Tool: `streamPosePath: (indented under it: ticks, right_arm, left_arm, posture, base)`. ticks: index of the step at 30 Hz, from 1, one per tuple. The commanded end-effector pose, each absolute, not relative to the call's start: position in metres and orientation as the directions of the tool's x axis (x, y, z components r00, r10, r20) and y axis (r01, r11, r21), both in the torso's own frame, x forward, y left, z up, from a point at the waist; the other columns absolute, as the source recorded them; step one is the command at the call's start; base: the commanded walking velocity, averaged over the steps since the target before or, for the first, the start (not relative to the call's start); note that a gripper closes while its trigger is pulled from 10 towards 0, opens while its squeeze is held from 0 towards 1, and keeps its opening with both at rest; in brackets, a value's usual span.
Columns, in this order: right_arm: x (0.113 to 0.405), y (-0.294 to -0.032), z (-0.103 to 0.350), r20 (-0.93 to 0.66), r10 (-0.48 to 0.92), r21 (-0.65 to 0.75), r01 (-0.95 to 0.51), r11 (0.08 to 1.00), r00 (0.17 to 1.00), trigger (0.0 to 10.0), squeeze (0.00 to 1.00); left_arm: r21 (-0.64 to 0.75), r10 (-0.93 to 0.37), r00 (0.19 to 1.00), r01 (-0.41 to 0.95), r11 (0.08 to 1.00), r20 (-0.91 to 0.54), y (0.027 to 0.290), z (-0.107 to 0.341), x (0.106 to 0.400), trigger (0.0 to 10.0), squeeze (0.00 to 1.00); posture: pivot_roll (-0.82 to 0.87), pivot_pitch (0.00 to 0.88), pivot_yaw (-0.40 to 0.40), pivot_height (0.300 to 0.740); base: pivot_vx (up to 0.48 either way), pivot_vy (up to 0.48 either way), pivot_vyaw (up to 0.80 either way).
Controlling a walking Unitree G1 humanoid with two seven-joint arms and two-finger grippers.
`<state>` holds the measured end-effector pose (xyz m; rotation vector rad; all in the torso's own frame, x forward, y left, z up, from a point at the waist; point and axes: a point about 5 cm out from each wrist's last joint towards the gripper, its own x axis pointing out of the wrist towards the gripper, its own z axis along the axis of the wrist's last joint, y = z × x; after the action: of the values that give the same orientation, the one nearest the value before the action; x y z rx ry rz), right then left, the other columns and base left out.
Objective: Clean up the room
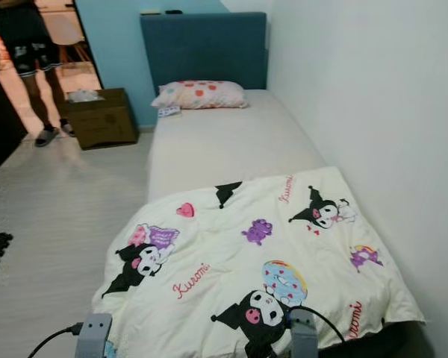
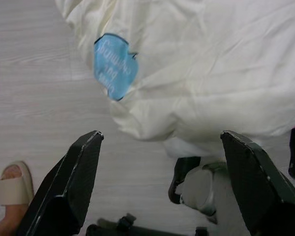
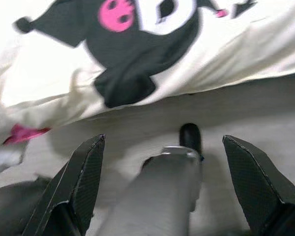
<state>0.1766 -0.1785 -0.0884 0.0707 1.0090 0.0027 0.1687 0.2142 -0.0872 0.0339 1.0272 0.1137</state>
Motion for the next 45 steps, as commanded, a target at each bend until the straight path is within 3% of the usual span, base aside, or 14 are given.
streamPosePath:
  ticks: [1,14,18,22,33,45]
  right_arm:
    - [0.173,-0.178,-0.090,-0.856,0.043,0.061,0.017,0.998,0.515,10.0,0.00]
    - [0.160,-0.179,-0.095,-0.879,0.057,0.025,-0.072,0.997,0.474,10.0,0.00]
    - [0.161,-0.177,-0.095,-0.876,0.077,0.032,-0.103,0.994,0.475,10.0,0.00]
    - [0.162,-0.176,-0.095,-0.876,0.088,0.030,-0.128,0.991,0.475,10.0,0.00]
    - [0.157,-0.175,-0.096,-0.880,0.110,0.041,-0.157,0.987,0.462,10.0,0.00]
    - [0.151,-0.181,-0.099,-0.902,0.068,-0.013,-0.184,0.983,0.425,10.0,0.00]
  left_arm:
    - [0.068,0.091,0.502,-0.063,0.996,-0.860,0.208,-0.089,0.167,10.0,0.00]
    - [0.033,0.050,0.485,-0.044,0.998,-0.873,0.200,-0.093,0.161,10.0,0.00]
    - [0.043,0.043,0.480,-0.011,0.999,-0.876,0.199,-0.093,0.161,10.0,0.00]
    - [0.043,0.048,0.485,-0.023,0.999,-0.873,0.199,-0.093,0.163,10.0,0.00]
    - [0.013,0.037,0.491,-0.052,0.999,-0.871,0.197,-0.092,0.164,10.0,0.00]
    - [0.018,0.026,0.478,-0.021,1.000,-0.878,0.195,-0.095,0.159,10.0,0.00]
  posture:
    - [0.04,0.000,-0.035,0.732]
    - [0.03,0.000,-0.048,0.740]
    - [0.03,0.000,-0.049,0.740]
    - [0.03,0.000,-0.048,0.740]
    - [0.03,0.000,-0.051,0.740]
    - [0.03,0.000,-0.061,0.740]
  base:
    - [0.000,0.000,0.00]
    - [0.000,0.000,0.00]
    - [0.000,-0.446,0.00]
    - [0.000,-0.469,0.78]
    - [0.000,0.000,0.78]
    - [0.000,-0.466,0.65]
